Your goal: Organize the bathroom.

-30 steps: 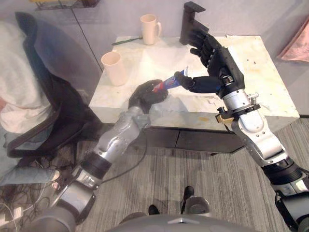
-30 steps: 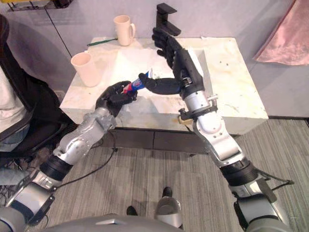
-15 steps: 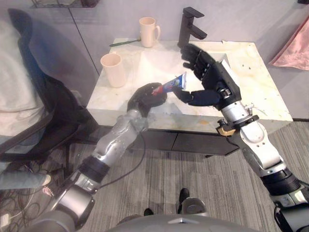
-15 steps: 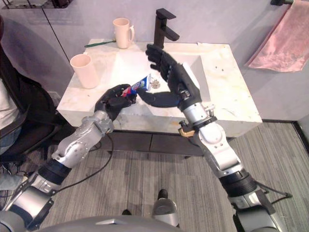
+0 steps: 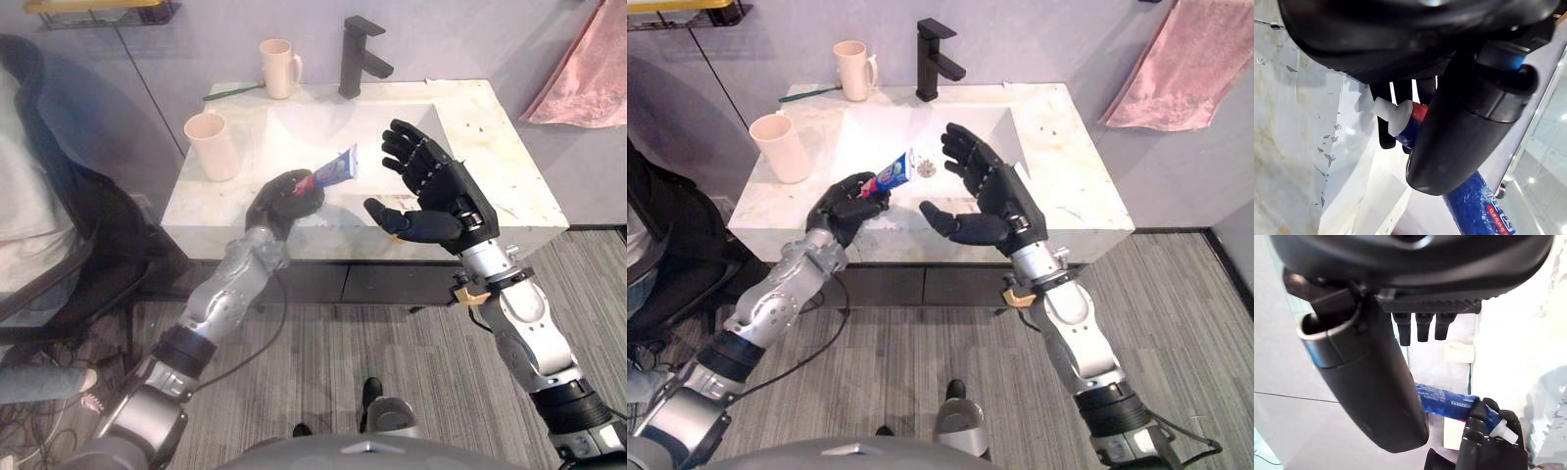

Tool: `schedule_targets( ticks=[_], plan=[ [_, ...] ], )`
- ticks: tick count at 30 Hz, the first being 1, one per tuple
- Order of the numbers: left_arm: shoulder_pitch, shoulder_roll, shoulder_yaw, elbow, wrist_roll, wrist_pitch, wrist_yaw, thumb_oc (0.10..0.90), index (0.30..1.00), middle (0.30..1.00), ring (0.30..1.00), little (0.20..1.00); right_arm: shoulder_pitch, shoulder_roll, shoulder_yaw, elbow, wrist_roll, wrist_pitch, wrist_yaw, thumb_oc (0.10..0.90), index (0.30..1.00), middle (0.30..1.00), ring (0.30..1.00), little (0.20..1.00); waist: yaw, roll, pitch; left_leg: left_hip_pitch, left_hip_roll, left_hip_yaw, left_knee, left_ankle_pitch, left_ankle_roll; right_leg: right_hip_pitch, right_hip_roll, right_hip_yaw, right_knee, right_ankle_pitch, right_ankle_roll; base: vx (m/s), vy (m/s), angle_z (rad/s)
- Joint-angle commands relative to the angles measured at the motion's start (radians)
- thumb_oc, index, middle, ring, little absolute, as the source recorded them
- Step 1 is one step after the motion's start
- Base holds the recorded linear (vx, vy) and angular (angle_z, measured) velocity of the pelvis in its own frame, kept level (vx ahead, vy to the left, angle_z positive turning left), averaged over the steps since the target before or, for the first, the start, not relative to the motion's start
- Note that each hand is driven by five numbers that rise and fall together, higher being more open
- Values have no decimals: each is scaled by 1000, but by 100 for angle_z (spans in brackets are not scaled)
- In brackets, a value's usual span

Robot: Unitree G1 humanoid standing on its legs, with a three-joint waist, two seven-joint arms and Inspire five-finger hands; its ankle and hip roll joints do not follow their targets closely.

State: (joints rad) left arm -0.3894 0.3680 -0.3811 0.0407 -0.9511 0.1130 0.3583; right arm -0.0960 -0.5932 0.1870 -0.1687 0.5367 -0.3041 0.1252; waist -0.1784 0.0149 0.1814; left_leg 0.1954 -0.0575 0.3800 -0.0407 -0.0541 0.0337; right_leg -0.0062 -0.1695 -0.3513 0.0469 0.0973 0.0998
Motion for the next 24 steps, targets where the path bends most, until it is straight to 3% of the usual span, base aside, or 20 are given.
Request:
schedule_targets(
  ticks=[1, 14, 18, 19, 20, 24],
  plan=[
    [-86, -52, 2, -14, -57, -111, -69, 400, 300, 300, 300, 300, -114, 14, -11, -41, 41, -156, 5, 800, 900, 900, 900, 900, -3, -17, -113, -33, -17, 4, 40, -21, -20, -44, -4, 6, 4, -22, 78, 0, 0, 0],
    [-86, -67, -11, 2, -54, -96, -97, 400, 300, 300, 300, 300, -157, 28, 46, 34, 75, -131, 32, 800, 900, 900, 900, 900, 24, -22, -120, -41, -16, -10, 39, -15, -25, -30, -7, -11, -9, -23, 79, 0, 0, 0],
    [-89, -68, -13, 6, -53, -88, -104, 400, 300, 300, 300, 300, -176, 40, 62, 67, 72, -143, 17, 685, 728, 728, 728, 728, 33, -23, -121, -42, -15, -13, 40, -14, -25, -27, -9, -16, -11, -22, 78, 0, 0, 0],
    [-91, -68, -14, 7, -54, -85, -104, 400, 300, 300, 300, 300, -181, 44, 65, 75, 65, -148, 9, 591, 587, 587, 587, 587, 36, -24, -120, -44, -15, -14, 42, -14, -25, -26, -10, -18, -12, -22, 78, 0, 0, 0],
    [-89, -70, -12, 10, -51, -86, -107, 400, 300, 300, 300, 300, -180, 48, 62, 77, 58, -146, 10, 554, 531, 531, 531, 531, 37, -24, -121, -45, -15, -16, 43, -15, -25, -27, -10, -18, -11, -22, 78, 0, 0, 0],
    [-82, -72, -8, 7, -45, -85, -107, 400, 300, 300, 300, 300, -173, 47, 58, 79, 55, -142, 14, 554, 531, 531, 531, 531, 37, -24, -121, -44, -15, -17, 43, -15, -24, -28, -11, -18, -8, -23, 79, 3, -2, 5]
  ],
)
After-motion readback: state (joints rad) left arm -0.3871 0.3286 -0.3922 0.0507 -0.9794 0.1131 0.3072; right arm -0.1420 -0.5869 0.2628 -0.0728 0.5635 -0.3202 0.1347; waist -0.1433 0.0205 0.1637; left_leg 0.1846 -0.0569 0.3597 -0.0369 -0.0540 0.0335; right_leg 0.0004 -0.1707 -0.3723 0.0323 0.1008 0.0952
